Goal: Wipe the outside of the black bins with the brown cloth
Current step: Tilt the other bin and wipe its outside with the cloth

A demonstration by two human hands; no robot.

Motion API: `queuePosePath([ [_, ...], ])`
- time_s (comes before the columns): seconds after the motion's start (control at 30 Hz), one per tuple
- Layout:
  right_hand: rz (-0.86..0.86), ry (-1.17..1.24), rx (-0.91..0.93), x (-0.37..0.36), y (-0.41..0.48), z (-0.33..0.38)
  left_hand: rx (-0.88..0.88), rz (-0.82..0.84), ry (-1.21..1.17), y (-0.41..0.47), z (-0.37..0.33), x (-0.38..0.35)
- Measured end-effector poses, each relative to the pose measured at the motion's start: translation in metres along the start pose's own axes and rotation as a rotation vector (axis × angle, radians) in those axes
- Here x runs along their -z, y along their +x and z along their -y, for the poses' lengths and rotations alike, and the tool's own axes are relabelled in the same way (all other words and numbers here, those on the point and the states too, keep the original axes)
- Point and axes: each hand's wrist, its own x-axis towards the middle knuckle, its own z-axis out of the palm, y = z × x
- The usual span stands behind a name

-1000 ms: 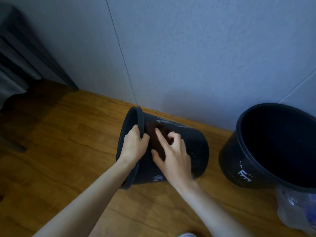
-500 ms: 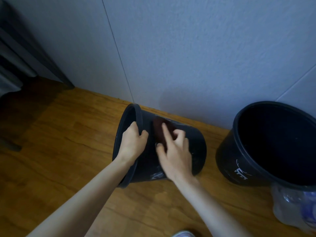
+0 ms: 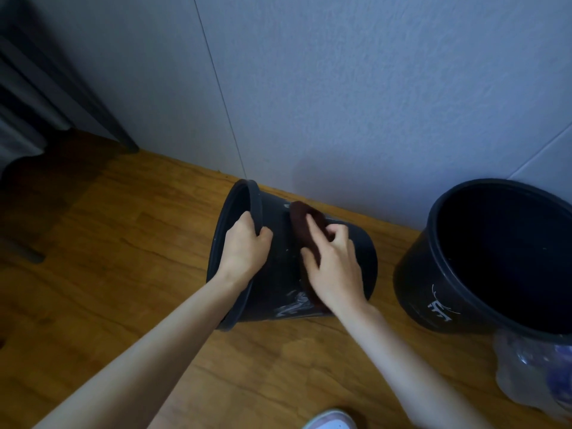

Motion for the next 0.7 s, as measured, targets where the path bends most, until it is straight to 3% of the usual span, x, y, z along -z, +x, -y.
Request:
queuePosePath([
  [0.1,0.003,0.035,0.152,-0.004,-0.014,0.019,0.0,-0.008,-0.015,-0.002,0.001,-0.001],
  [0.23,0.002,0.009,0.169,-0.002,-0.003,0.008,0.016,0.008,-0.038,-0.001,-0.001,0.001],
  [0.4,0.067,-0.003,-0.194,0.005,0.027,-0.05,0.051,0.009,-0.032,-0.003,0.002,0.009],
  [0.5,0.097,-0.004,-0.256,0.007,0.03,-0.06,0.062,0.009,-0.038,-0.002,0.004,0.01],
  [0.7,0.009,0.027,0.046,0.0,0.018,-0.001,0.072,-0.026,-0.047,0.0,0.003,0.006],
])
